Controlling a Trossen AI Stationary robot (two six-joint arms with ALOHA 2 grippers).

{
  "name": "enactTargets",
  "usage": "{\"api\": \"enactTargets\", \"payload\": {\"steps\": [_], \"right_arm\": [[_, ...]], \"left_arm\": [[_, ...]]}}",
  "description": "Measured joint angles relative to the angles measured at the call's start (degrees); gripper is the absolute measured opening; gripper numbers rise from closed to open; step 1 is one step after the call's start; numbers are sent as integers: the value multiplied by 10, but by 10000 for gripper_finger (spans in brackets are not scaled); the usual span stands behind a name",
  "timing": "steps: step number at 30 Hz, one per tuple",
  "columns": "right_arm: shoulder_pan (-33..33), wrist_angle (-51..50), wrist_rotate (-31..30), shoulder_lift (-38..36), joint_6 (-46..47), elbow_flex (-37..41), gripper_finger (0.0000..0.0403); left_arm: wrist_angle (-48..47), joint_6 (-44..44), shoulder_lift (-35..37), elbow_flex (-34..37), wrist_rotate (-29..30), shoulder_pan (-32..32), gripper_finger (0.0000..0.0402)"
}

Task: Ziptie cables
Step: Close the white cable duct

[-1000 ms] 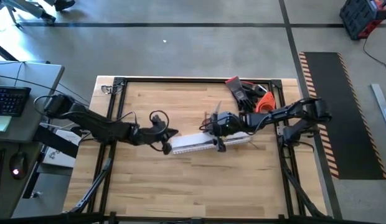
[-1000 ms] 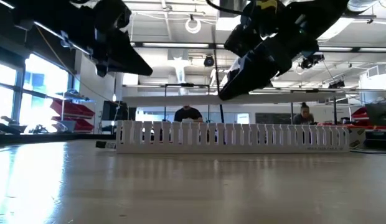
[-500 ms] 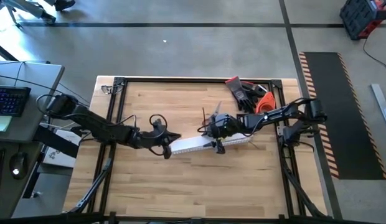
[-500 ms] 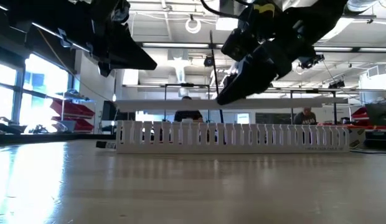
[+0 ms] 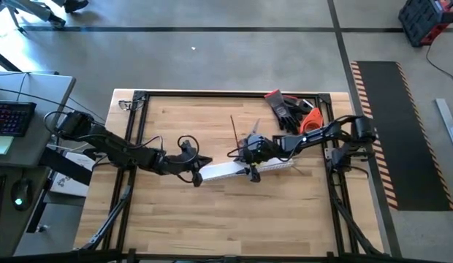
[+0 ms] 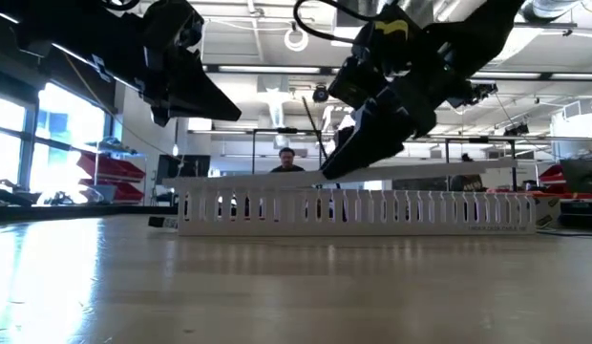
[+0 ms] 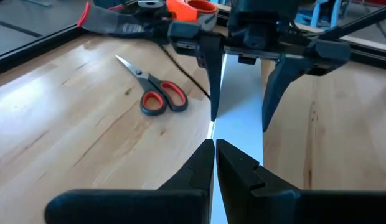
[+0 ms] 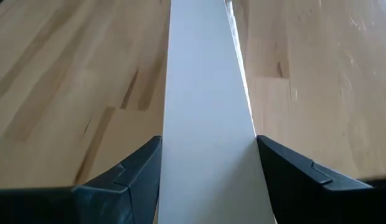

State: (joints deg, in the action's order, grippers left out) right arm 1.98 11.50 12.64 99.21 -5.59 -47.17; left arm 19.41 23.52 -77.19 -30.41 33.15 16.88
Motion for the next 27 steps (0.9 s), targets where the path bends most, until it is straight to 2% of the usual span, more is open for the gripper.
{"api": "enactTargets", "payload": {"steps": [9,18,27], "right_arm": [[-2,-106,-6,1,-9,-64,212],[-11,-118,-53,1,5,-83,212],[-10,-138,-51,1,8,-83,212]], "left_arm": [[-1,0,0,0,-10,0,0],[-3,3,0,0,-11,0,0],[-2,4,0,0,-10,0,0]]}}
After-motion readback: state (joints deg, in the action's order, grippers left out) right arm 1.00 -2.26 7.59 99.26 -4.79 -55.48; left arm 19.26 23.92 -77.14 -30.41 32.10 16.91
